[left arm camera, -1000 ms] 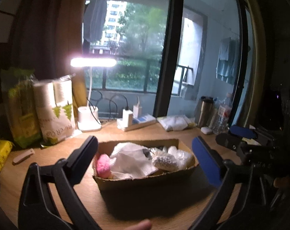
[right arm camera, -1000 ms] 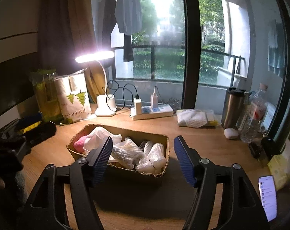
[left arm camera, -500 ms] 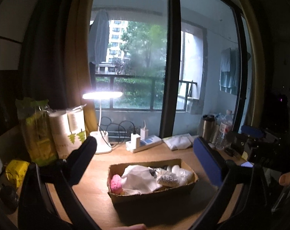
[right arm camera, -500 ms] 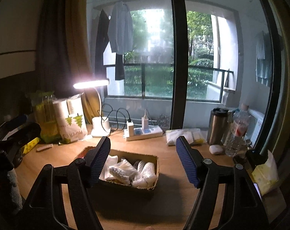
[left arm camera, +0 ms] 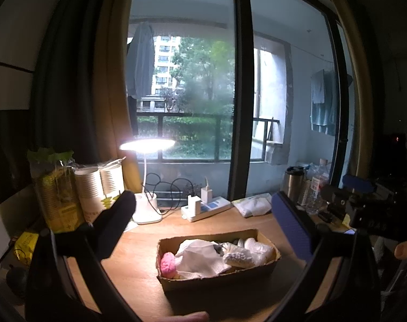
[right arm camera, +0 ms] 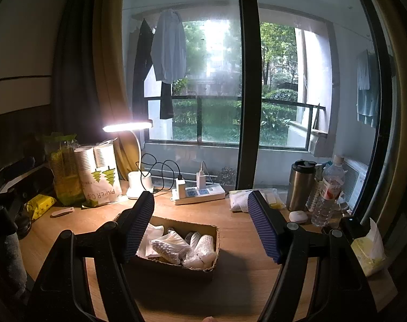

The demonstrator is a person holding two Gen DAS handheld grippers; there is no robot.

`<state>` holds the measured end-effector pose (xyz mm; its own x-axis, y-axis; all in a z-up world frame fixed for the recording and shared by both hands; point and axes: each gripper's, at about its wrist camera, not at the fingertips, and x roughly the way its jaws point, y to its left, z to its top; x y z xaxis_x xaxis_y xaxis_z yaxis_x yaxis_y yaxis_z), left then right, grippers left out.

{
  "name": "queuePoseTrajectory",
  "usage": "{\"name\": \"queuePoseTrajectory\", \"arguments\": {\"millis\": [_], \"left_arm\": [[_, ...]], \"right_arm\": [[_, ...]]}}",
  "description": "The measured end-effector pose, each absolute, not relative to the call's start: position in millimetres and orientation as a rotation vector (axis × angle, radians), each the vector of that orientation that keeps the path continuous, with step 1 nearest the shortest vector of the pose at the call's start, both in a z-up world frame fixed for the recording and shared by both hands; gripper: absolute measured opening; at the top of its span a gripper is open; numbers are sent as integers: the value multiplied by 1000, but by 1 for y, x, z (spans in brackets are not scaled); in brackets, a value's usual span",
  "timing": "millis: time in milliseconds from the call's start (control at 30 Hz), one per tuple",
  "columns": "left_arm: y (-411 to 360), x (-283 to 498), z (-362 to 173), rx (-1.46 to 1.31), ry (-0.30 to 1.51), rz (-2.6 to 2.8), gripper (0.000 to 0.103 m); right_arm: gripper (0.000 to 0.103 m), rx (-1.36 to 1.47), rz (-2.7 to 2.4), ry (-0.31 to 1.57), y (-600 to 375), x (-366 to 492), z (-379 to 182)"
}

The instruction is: Organize soft objects

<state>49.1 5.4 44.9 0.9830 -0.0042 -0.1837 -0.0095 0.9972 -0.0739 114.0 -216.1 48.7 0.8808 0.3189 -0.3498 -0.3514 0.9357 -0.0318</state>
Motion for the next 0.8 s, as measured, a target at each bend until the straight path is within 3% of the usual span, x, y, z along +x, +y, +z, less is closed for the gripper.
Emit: {"name": "queuePoseTrajectory", "arguments": {"millis": [800], "left_arm": [[4, 50, 43, -81, 197, -3, 102]], "right_arm": [[76, -99, 350, 353, -219, 115, 49]]}}
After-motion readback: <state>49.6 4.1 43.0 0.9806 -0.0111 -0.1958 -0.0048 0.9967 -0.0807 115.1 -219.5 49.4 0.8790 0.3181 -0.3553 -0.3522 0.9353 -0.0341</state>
